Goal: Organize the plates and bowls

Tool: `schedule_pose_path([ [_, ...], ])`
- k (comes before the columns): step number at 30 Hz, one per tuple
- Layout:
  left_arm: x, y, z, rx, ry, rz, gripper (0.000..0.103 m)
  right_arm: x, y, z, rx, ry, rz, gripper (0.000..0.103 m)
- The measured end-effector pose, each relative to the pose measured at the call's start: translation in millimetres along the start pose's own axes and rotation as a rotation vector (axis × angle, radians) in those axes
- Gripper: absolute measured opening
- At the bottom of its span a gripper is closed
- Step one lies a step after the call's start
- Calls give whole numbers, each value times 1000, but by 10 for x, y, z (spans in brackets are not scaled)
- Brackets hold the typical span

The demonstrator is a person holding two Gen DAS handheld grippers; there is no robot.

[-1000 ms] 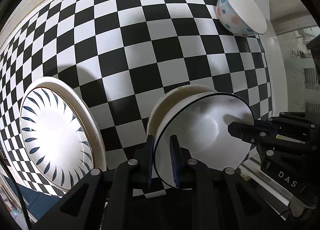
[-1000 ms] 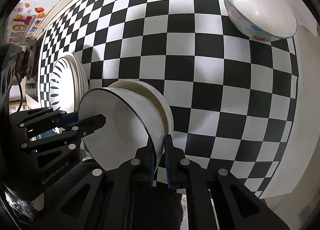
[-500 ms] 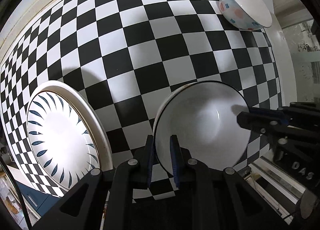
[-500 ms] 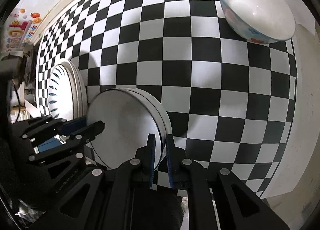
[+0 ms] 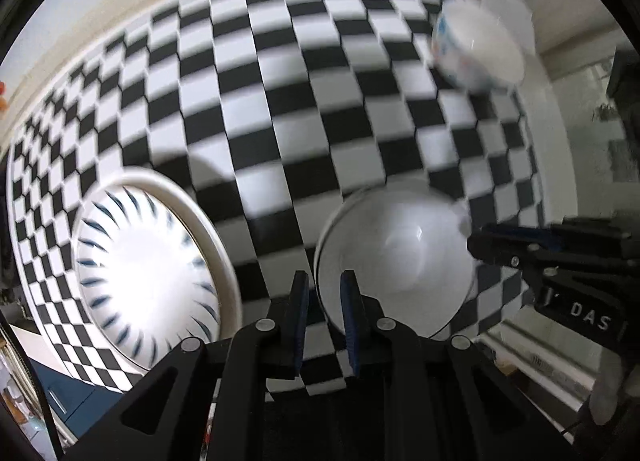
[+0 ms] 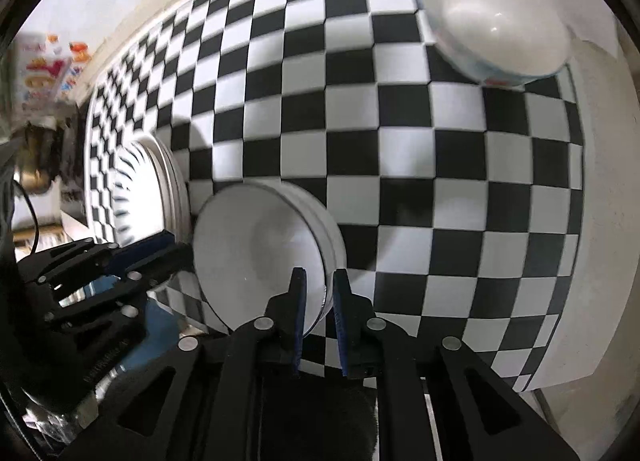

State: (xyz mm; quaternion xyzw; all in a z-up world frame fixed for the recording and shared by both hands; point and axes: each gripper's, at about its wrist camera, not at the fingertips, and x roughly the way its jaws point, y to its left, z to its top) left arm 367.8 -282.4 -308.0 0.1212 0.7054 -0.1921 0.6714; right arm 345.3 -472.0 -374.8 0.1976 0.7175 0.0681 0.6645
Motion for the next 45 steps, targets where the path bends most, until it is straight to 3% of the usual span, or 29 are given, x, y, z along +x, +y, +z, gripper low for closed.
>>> schedule_pose_path([
  [1,-88,-9,62,-4,-26,-8,15,-103,-66,35,19,-26,7,25],
  [3,-235,-42,262,-6,-81,-23,24,-271,-189,104,54,-72,31,44],
  [6,-305,-119,648,-22,-112,-66,27,-526,-483,288,117,-152,47,54],
  [12,-4,-449,1438,-19,-46,-151,27,-712,-1254,775,294,-250,-13,54],
  [16,313,-697,1832,-14,33,-194,27,-622,-1573,1056,342,-235,-24,54],
  [22,710,-939,2154,1,97,-166,27,-343,-1759,1307,354,-180,-16,51],
  [24,796,-958,2195,-7,106,-161,25,-264,-1781,1357,355,-164,-12,36],
  [25,838,-961,2212,-9,101,-164,20,-211,-1786,1377,360,-156,-7,28],
  [26,849,-972,2222,-6,95,-159,12,-172,-1808,1400,367,-144,-8,14],
  [32,803,-969,2170,5,57,-148,7,-169,-1802,1406,350,-156,-22,11],
  [37,485,-931,1962,27,2,-145,7,-329,-1707,1248,313,-156,7,11],
  [45,-116,-676,1366,17,-86,-143,7,-695,-1052,847,174,-198,3,12],
])
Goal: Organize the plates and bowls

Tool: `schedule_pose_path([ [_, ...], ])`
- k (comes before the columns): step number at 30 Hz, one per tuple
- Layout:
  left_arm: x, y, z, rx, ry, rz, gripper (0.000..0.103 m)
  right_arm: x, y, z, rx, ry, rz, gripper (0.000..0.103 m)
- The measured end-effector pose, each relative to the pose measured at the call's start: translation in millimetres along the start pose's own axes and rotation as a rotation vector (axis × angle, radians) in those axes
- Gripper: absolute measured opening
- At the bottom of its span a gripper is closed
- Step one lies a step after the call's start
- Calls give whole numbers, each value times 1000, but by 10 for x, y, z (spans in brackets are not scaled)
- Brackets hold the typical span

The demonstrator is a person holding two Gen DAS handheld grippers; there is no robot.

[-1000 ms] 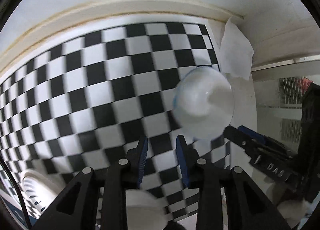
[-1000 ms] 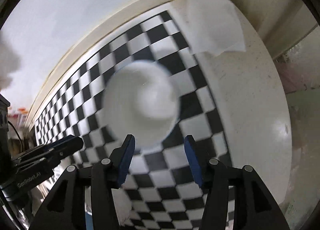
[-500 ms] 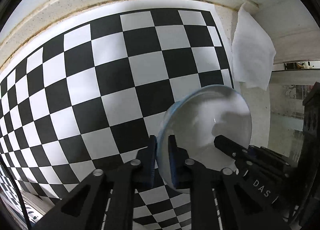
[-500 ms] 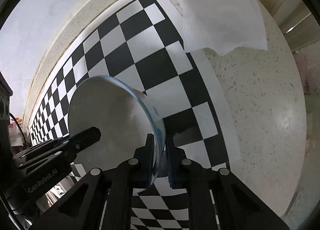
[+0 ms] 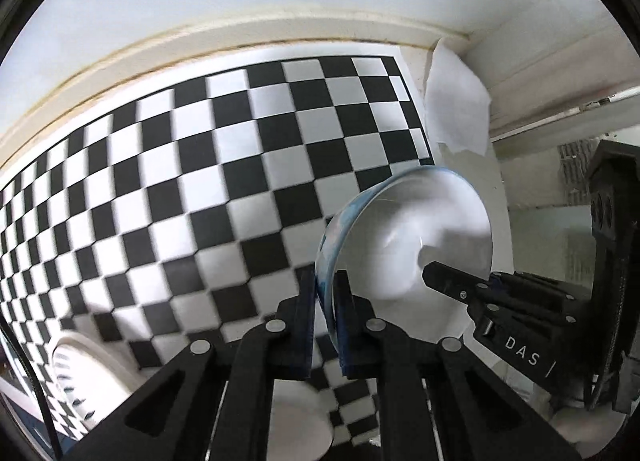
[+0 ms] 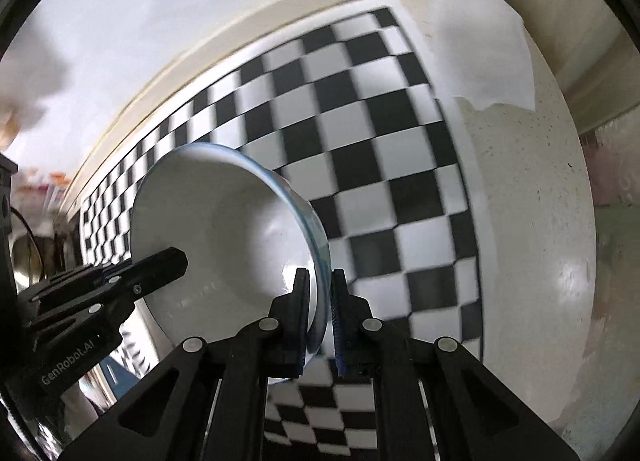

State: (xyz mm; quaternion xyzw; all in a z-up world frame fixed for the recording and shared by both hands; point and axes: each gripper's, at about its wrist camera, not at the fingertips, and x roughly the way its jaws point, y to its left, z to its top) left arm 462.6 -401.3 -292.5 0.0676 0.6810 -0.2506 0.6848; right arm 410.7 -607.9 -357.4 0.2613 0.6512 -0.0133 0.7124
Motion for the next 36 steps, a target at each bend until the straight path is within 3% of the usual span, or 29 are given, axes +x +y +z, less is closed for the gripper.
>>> schedule_pose_path([
  [8,-501,322,-791,-11,-42,21,7,-286,635,-709,-127,0,19,13],
  [16,-476,684,-1327,-67,3,4,7,-78,965,-1219,-177,57,21,14],
  [36,4,775,-1633,-81,72,55,7,423,1004,-1493,-203,135,-72,15],
])
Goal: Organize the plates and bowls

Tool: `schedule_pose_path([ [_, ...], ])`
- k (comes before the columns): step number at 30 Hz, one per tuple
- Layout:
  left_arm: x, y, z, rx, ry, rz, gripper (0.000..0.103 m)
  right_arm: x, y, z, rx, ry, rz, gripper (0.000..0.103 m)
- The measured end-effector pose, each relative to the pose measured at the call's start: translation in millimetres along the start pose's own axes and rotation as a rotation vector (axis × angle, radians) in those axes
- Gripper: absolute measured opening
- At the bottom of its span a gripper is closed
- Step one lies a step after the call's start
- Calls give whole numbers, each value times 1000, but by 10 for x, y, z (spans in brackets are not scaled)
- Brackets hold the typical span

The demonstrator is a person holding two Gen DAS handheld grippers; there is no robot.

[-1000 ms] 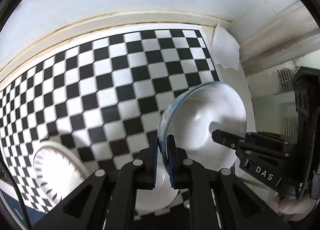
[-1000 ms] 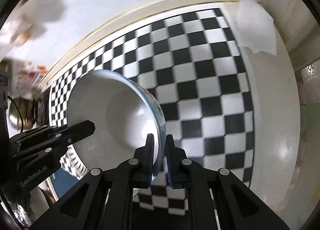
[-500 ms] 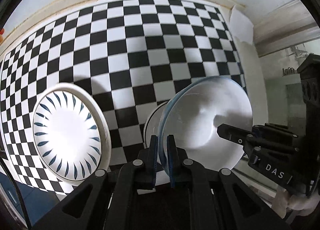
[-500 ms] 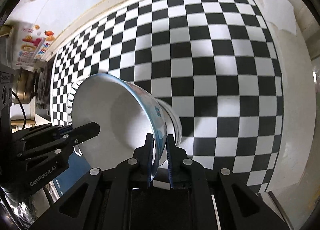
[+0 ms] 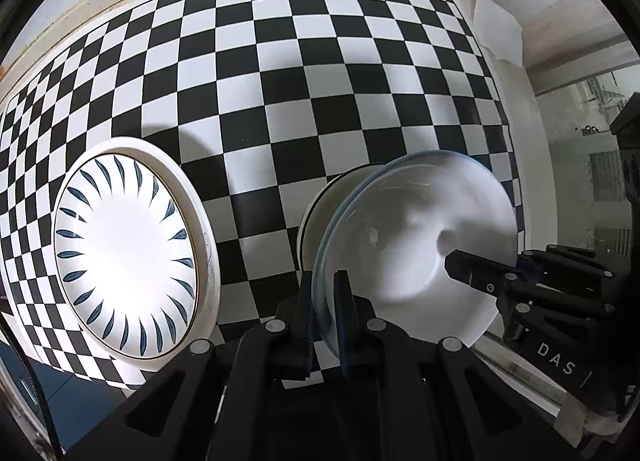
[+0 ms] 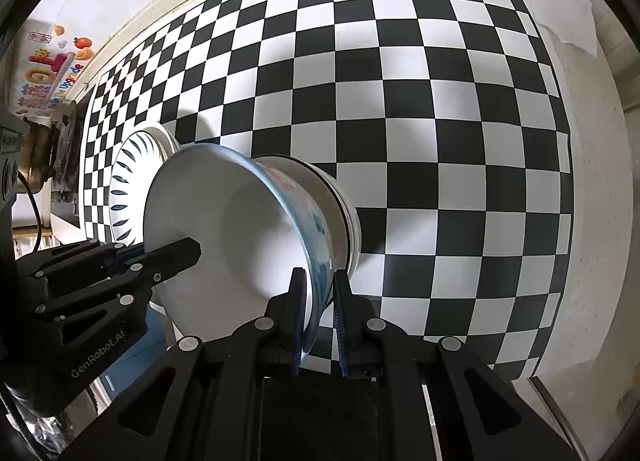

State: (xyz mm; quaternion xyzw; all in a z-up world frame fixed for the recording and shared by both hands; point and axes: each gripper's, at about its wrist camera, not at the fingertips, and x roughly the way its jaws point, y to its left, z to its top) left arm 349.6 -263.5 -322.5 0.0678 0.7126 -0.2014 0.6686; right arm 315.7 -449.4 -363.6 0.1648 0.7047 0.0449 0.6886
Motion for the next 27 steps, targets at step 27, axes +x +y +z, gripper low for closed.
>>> schedule_pose_path([
  [27,215,43,2,-27,32,36,13,108,193,92,0,-2,-86,20],
])
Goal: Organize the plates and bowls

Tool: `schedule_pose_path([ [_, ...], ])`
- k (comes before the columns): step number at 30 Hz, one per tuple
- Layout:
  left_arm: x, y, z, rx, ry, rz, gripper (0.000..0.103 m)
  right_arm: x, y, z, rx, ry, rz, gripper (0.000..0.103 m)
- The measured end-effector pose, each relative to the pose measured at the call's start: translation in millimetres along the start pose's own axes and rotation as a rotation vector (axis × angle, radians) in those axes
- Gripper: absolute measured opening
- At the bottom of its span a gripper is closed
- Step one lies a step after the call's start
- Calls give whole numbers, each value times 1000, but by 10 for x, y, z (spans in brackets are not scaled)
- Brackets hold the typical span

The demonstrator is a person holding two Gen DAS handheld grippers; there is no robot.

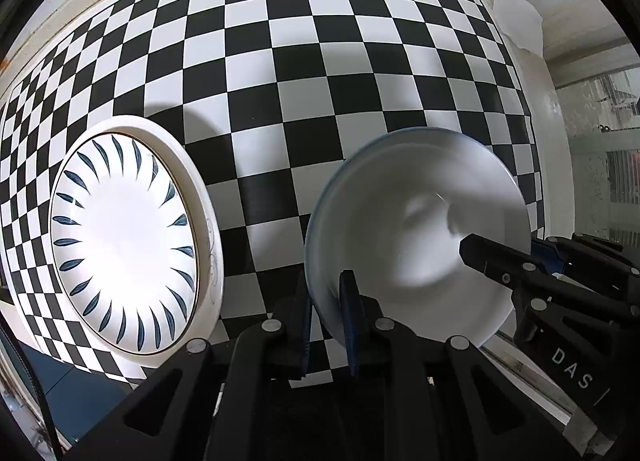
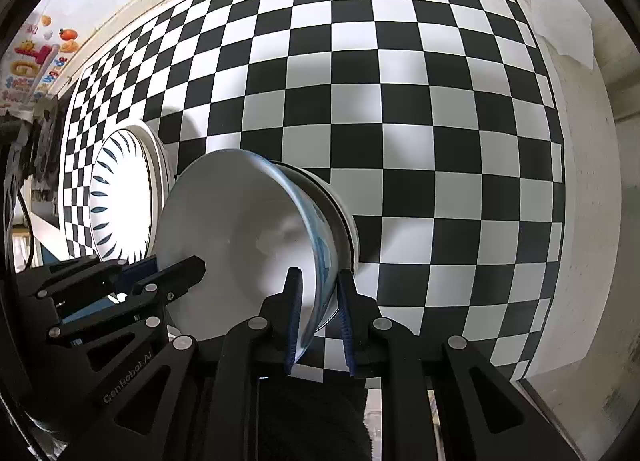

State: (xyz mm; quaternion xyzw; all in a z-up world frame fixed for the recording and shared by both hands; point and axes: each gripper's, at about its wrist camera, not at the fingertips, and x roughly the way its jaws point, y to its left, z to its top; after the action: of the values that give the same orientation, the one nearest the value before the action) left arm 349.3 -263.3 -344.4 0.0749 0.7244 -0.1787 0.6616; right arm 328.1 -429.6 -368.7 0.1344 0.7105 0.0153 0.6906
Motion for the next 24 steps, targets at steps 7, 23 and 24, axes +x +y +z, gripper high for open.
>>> schedule_pose_path([
  [7,-37,-24,-29,4,-11,-4,16,-22,-19,-67,9,-13,-20,24],
  [23,-789,-72,-323,10,-178,24,17,-642,98,-363,12,-192,-85,49],
  [24,-856,-76,-354,13,-191,25,18,-743,120,-420,13,-216,-89,50],
])
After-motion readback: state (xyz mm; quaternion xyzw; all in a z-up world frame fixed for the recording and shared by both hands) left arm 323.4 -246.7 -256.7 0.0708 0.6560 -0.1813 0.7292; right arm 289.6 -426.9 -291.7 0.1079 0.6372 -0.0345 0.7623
